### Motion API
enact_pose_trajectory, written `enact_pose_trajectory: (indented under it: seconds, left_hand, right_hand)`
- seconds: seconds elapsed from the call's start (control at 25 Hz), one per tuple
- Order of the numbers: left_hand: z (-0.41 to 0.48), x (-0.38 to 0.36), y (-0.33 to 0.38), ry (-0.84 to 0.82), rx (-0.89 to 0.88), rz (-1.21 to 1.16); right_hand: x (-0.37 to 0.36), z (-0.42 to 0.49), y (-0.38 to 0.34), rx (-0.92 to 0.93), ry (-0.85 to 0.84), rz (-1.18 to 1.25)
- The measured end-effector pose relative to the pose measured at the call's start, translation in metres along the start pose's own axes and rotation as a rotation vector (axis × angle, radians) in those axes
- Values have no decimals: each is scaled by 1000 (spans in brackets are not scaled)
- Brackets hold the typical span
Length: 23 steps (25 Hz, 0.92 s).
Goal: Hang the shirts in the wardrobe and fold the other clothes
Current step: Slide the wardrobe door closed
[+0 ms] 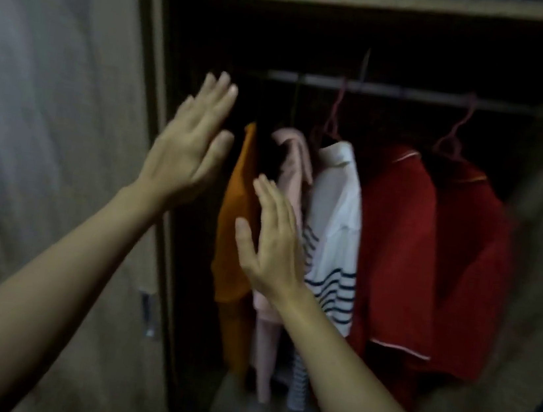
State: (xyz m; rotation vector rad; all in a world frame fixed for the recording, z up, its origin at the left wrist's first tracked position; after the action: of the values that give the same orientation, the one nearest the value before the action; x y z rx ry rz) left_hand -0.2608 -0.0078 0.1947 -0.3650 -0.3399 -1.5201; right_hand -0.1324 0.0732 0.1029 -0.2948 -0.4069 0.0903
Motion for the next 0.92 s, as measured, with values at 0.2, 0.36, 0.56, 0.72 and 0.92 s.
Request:
enact_pose_trajectory:
  seconds: [0.2,0.36,0.56,0.72,0.92]
  left_hand:
    - [-126,5,-77,-140,-6,238]
    - [-167,4,-129,-238,-127,495]
    - [-201,-21,-175,-376,-226,534]
    - [-209,-41,-190,-344,-235,499]
    - [-212,-52,-196,-266,-267,461]
  right_hand:
    - [-92,-96,-19,34,-385,21]
    - [-156,-142,-44,216,-747,-81]
    - [-225,-197,-54,436,-1200,-257]
    - [-258,-200,-42,492,-1316,-550]
    - [-264,-180,-28,699,-1385,-1000]
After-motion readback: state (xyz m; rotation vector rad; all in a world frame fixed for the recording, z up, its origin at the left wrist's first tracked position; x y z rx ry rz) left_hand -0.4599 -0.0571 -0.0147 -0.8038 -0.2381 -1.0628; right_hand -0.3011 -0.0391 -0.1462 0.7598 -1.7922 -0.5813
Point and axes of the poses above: each hand's wrist, its own z-axis towards the middle knuckle, its own x-axis out of the back of the hand, y = z × x, the point moved 3 cm from there along z, towards the middle knuckle
